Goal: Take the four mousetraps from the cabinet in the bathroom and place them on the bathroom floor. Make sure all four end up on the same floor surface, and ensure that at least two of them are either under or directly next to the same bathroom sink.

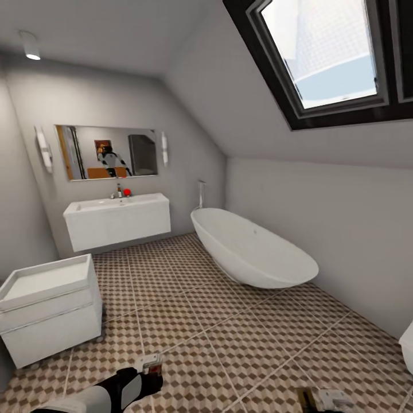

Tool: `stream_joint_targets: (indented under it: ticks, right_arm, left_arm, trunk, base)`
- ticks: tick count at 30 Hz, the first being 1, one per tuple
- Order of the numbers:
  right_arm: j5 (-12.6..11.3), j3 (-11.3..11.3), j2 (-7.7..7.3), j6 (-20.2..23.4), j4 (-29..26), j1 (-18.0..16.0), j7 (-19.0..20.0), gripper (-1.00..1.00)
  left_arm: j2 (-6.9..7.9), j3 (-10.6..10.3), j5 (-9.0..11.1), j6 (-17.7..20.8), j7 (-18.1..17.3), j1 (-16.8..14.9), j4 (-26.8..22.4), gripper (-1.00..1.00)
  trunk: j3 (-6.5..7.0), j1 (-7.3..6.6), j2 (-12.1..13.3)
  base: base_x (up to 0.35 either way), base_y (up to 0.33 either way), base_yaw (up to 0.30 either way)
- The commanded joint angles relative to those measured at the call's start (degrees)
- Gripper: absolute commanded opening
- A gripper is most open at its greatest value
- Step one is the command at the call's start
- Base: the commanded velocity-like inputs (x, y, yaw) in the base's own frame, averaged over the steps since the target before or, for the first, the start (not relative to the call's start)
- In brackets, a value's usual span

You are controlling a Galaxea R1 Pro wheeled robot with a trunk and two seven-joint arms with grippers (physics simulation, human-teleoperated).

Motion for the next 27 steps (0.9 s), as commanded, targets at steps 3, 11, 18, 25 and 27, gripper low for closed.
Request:
stream_joint_targets:
  ticks: [3, 11, 18, 25, 27]
  right_arm:
    - [-0.79, 0.48, -0.02, 0.11, 0.06, -0.07, 0.26, -1.0]
    - [-0.79, 0.48, -0.02, 0.12, 0.05, -0.07, 0.26, -1.0]
    - [-0.79, 0.48, -0.06, 0.12, 0.05, -0.07, 0.32, -1.0]
    - [-0.79, 0.48, -0.07, 0.47, 0.05, -0.07, 0.4, -1.0]
    - [-0.79, 0.48, -0.05, 0.55, 0.05, -0.07, 0.41, -1.0]
  left_arm:
    - [-0.11, -0.53, 0.45, 0.21, 0.29, -0.06, -0.01, -1.0]
    - [-0.88, -0.56, 0.26, 0.2, 0.21, -0.06, -0.01, -1.0]
    - [-1.78, -0.52, 0.31, 0.21, 0.2, -0.06, -0.01, -1.0]
    - [-1.63, -0.51, 0.39, 0.27, 0.26, -0.06, -0.03, -1.0]
    - [-1.59, -0.5, 0.4, 0.28, 0.27, -0.06, -0.03, -1.0]
  trunk:
    - [0.0, 0.01, -0.07]
    - [0.22, 0.01, -0.07]
    - [0.38, 0.01, -0.07]
    - [0.4, 0.01, -0.07]
    - [0.4, 0.01, -0.07]
  base:
    - [0.0, 0.0, 0.285]
    - [0.0, 0.0, 0.285]
    - [0.001, 0.0, 0.239]
    - [0.206, 0.0, 0.032]
    - [0.307, 0.0, 0.005]
